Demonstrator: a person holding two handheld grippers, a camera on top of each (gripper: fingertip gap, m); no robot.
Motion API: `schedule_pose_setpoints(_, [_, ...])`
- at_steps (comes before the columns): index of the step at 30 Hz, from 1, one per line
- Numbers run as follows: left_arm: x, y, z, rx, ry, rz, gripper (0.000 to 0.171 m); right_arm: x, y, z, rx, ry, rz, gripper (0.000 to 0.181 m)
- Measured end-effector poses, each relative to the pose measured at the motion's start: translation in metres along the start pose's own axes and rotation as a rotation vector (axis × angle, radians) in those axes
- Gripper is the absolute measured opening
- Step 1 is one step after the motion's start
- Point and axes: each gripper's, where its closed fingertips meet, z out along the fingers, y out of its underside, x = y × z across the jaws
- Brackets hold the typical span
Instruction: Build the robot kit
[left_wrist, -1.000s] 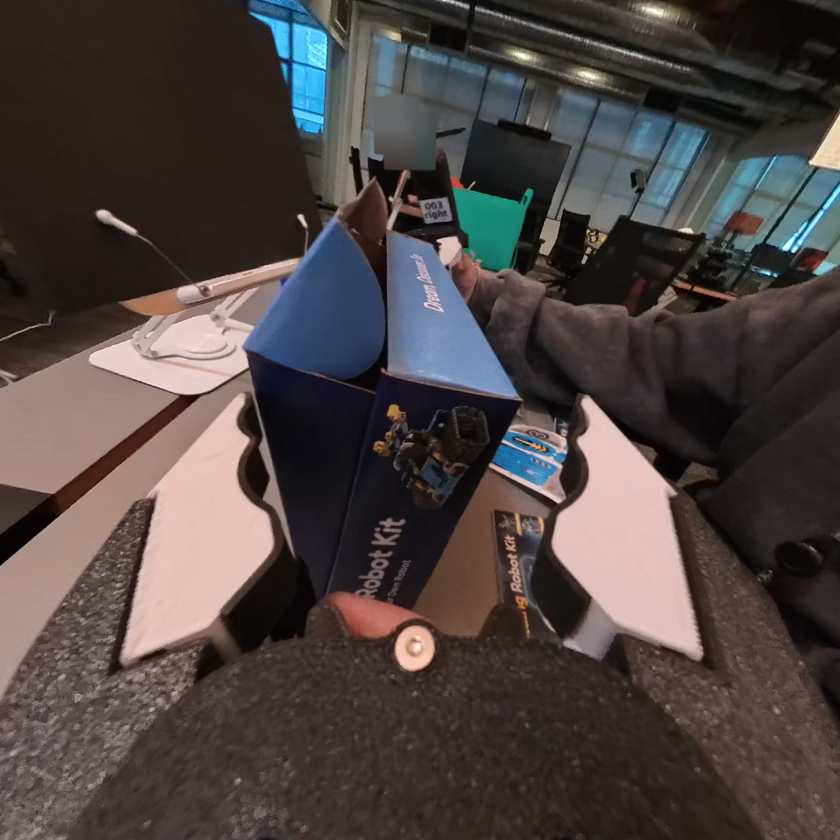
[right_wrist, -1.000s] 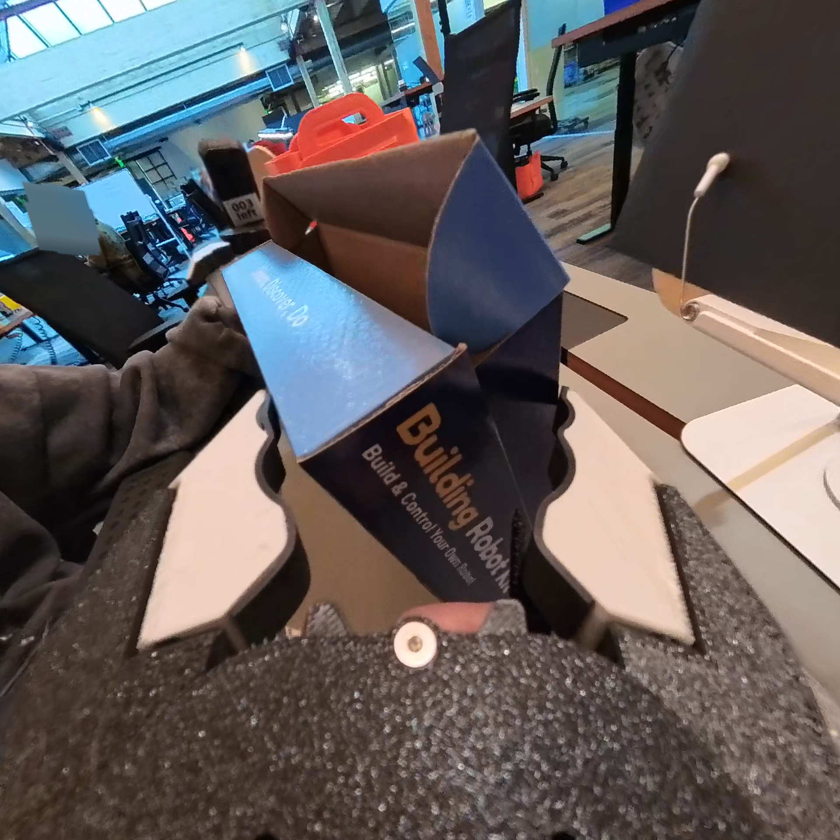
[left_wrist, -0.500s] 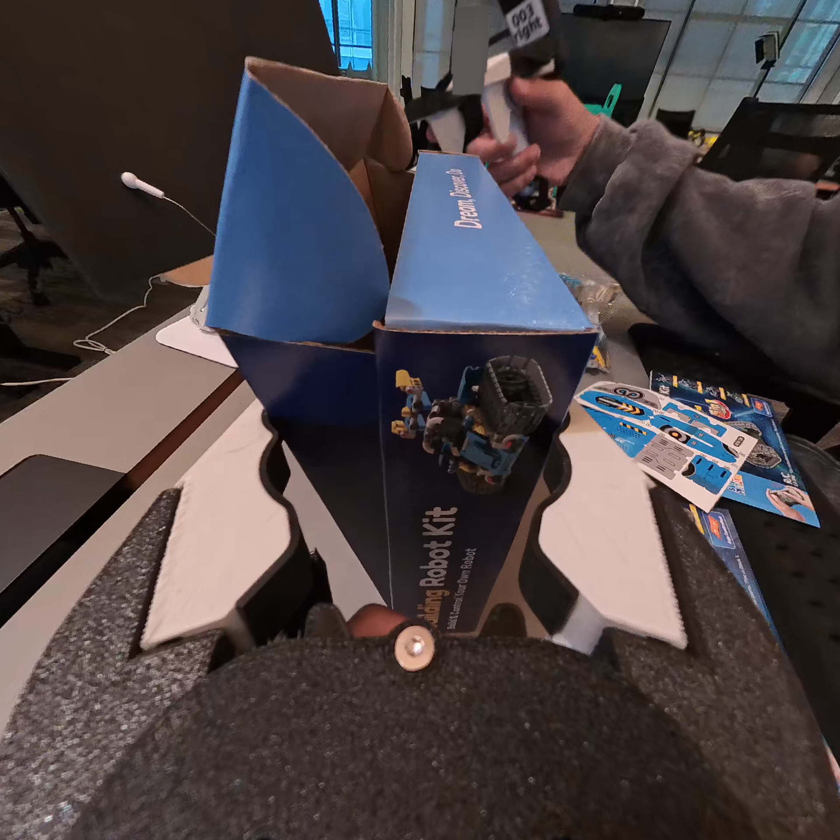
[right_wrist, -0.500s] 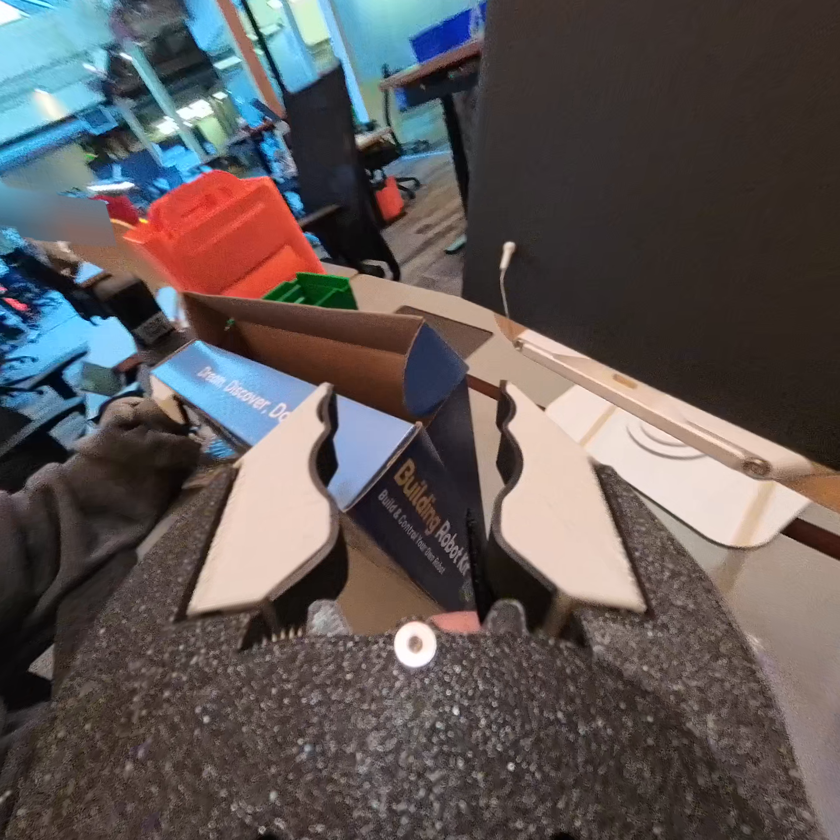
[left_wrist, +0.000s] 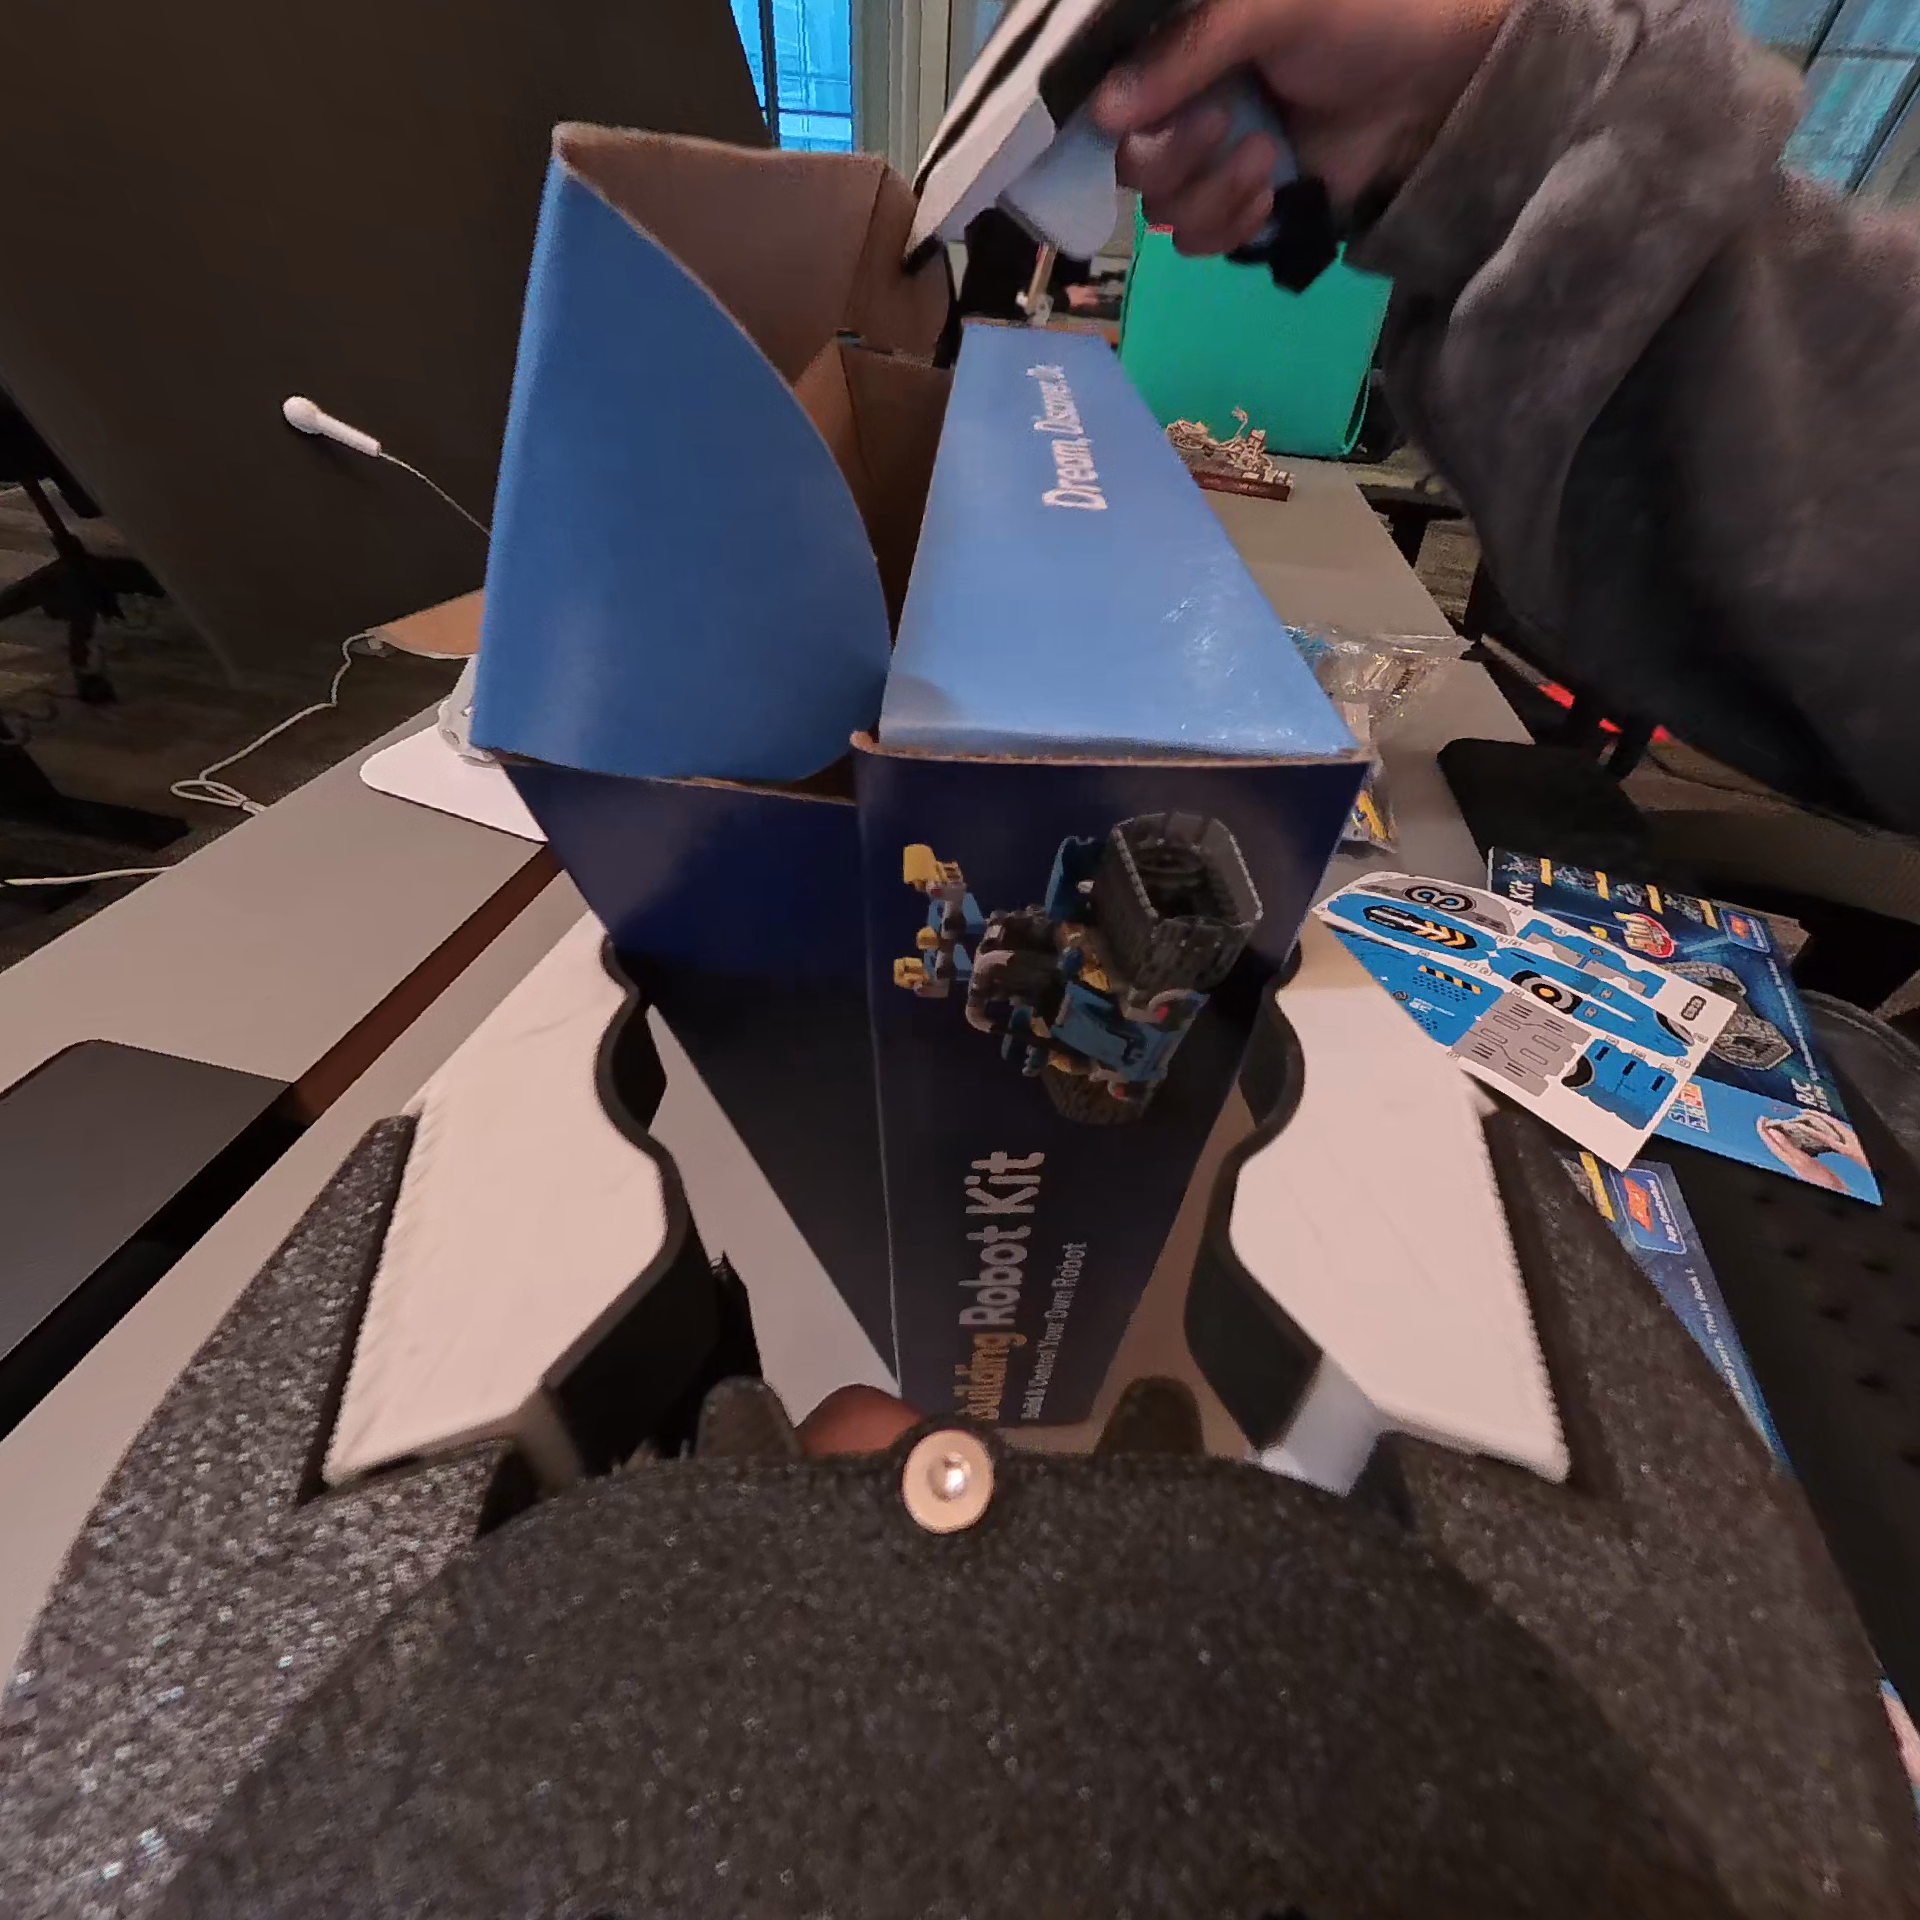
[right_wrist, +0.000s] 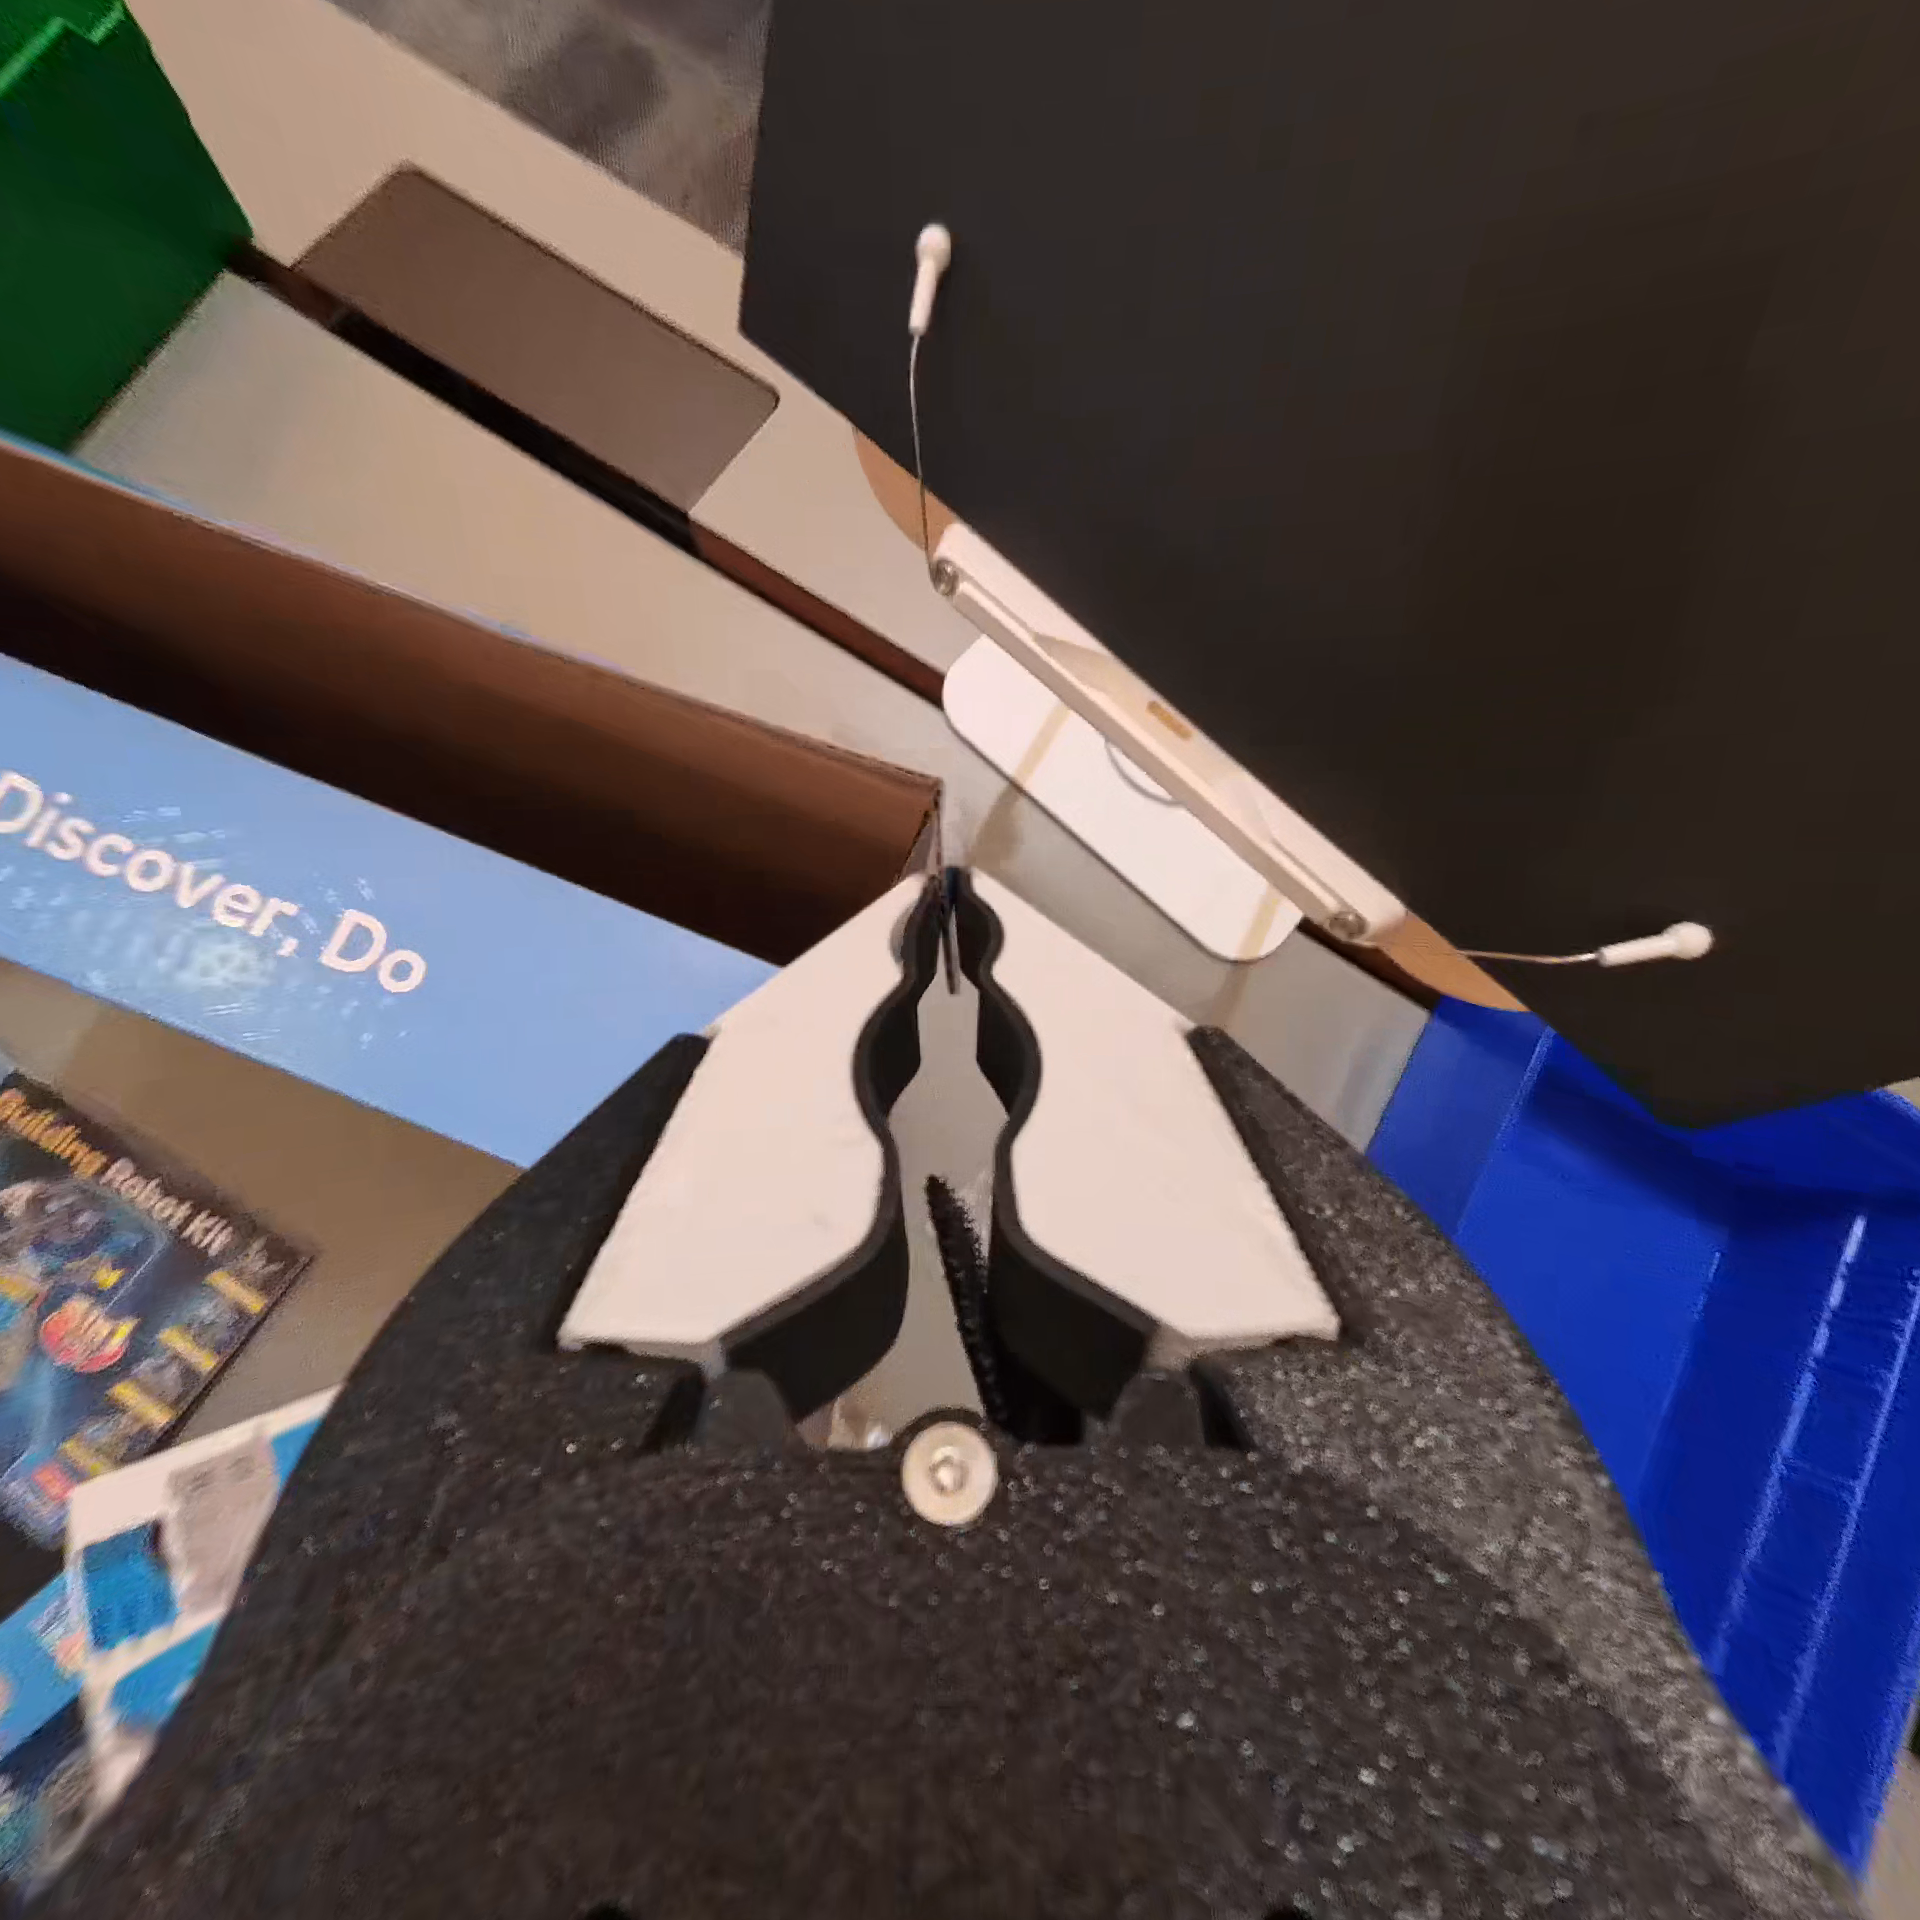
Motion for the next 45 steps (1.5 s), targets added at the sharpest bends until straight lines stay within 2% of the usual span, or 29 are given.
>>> schedule_pose_setpoints(6, [0.005,0.0,0.005,-0.023,-0.001,0.032,0.113,-0.001,0.018,-0.013,-0.32,-0.047,0.032,0.001])
schedule_pose_setpoints(11, [0.007,0.0,0.014,-0.053,-0.027,0.054,0.112,0.0,0.026,-0.014,-0.458,-0.034,0.092,0.002])
schedule_pose_setpoints(14, [0.005,0.0,0.014,-0.074,-0.047,0.072,0.111,0.001,0.017,-0.017,-0.456,0.002,0.076,0.001])
schedule_pose_setpoints(18, [-0.004,0.001,0.01,-0.075,-0.073,0.046,0.11,-0.005,-0.006,-0.02,-0.306,-0.03,0.101,0.002])
schedule_pose_setpoints(21, [-0.006,0.001,0.007,-0.067,-0.066,0.038,0.109,-0.015,-0.004,-0.022,-0.242,-0.103,0.148,0.004])
schedule_pose_setpoints(24, [0.0,0.002,0.005,-0.08,-0.04,0.078,0.11,-0.015,0.002,-0.031,-0.274,-0.244,0.212,0.004])
schedule_pose_setpoints(26, [0.006,0.001,0.009,-0.098,-0.038,0.112,0.111,-0.011,0.014,-0.032,-0.373,-0.252,0.222,0.004])
schedule_pose_setpoints(29, [0.014,0.0,0.017,-0.126,-0.046,0.157,0.111,0.003,0.037,-0.032,-0.569,-0.125,0.118,0.002])
schedule_pose_setpoints(36, [0.012,0.0,0.022,-0.163,-0.115,0.264,0.11,0.01,0.041,-0.042,-0.804,-0.003,0.019,0.001])
schedule_pose_setpoints(39, [0.011,0.0,0.022,-0.153,-0.114,0.252,0.11,0.011,0.037,-0.042,-0.801,0.037,-0.018,0.001])
schedule_pose_setpoints(43, [0.01,-0.001,0.021,-0.132,-0.102,0.228,0.11,0.013,0.039,-0.03,-0.701,0.078,-0.075,0.005])
schedule_pose_setpoints(45, [0.01,-0.002,0.024,-0.123,-0.103,0.214,0.111,0.008,0.027,-0.029,-0.581,0.12,-0.08,0.029])
